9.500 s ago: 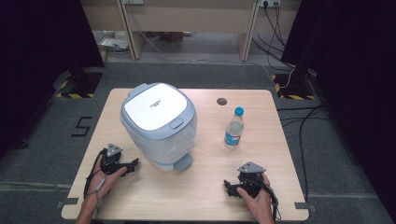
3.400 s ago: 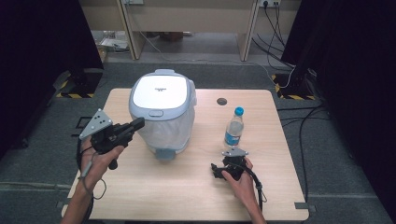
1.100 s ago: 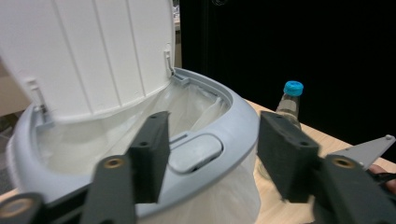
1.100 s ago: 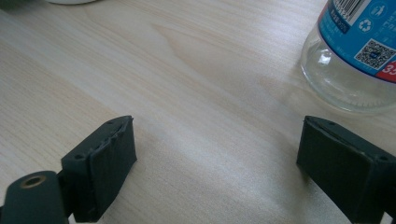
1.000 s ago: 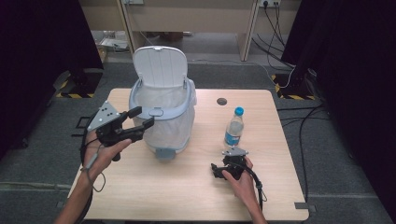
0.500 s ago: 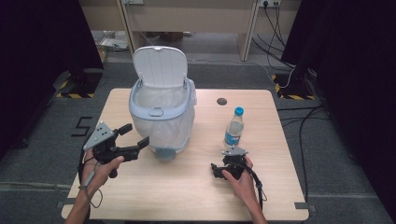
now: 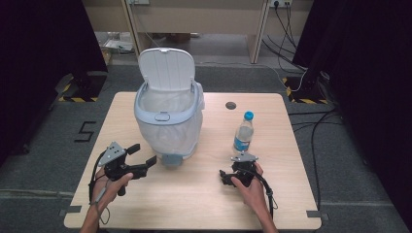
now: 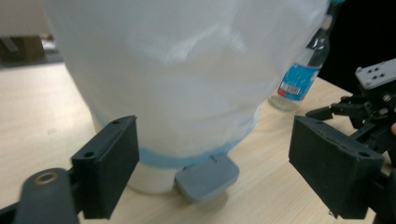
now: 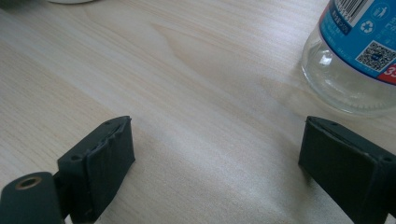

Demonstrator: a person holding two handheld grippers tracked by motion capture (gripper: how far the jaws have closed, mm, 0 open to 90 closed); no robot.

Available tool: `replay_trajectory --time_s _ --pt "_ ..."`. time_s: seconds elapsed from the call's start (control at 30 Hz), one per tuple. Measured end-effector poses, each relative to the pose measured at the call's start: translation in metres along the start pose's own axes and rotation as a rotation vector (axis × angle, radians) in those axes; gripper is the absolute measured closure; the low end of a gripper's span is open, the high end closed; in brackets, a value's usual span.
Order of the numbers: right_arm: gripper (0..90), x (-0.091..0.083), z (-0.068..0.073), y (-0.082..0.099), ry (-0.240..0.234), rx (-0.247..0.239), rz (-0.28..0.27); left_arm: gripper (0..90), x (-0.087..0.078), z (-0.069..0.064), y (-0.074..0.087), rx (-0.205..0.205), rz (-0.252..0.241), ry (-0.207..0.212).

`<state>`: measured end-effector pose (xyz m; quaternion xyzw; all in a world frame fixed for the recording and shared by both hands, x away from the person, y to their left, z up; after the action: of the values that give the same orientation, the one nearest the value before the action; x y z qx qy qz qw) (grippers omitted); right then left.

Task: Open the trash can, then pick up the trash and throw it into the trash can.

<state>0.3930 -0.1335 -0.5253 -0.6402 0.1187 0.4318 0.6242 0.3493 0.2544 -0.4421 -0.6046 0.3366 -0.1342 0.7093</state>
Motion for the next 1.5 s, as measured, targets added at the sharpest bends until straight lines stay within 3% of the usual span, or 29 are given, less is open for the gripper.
replay_trajectory --time_s 0.03,0.33,0.4,0.57,0.6,0.83,0.87,1.03,1.2,1.5 --pt "10.3 0.0 0.0 0.0 0.0 0.0 0.0 16.3 0.002 0.002 0.008 -0.017 0.013 0.005" --pt "10.3 0.0 0.0 0.0 0.0 -0.001 0.0 15.1 0.016 0.011 0.04 -0.025 0.088 -0.011" --pt "10.3 0.0 0.0 0.0 0.0 0.0 0.0 15.1 0.022 0.015 0.053 -0.031 0.126 -0.018" --pt "10.3 0.0 0.0 0.0 -0.001 -0.001 0.0 15.1 0.027 0.018 0.064 -0.043 0.18 -0.029" --pt "10.3 0.0 0.0 0.0 -0.001 -0.001 0.0 15.1 0.028 0.018 0.067 -0.037 0.209 -0.035" --pt "10.3 0.0 0.0 0.0 -0.001 -0.001 0.0 15.2 0.03 0.019 0.074 -0.013 0.288 -0.064" --pt "10.3 0.0 0.0 0.0 -0.001 -0.001 0.0 15.2 0.03 0.019 0.076 0.012 0.331 -0.088" --pt "10.3 0.0 0.0 0.0 -0.001 -0.003 0.0 15.3 0.031 0.018 0.081 0.038 0.39 -0.098" --pt "10.3 0.0 0.0 0.0 -0.001 0.001 0.0 14.6 0.033 0.015 0.084 0.06 0.415 -0.108" --pt "10.3 -0.001 0.0 0.0 0.002 0.005 -0.001 14.4 0.033 0.015 0.084 0.055 0.415 -0.112"
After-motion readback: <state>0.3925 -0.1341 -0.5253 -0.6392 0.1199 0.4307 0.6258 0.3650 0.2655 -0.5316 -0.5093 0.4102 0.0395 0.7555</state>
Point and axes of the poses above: each handheld gripper's, and its own axes: x roughly forward along the jaws, y roughly out of its underside, z roughly to its left, the point moved 1 cm from there along x, roughly forward along the jaws, and after that the axes turned 13 degrees about x, right-handed, at the moved point
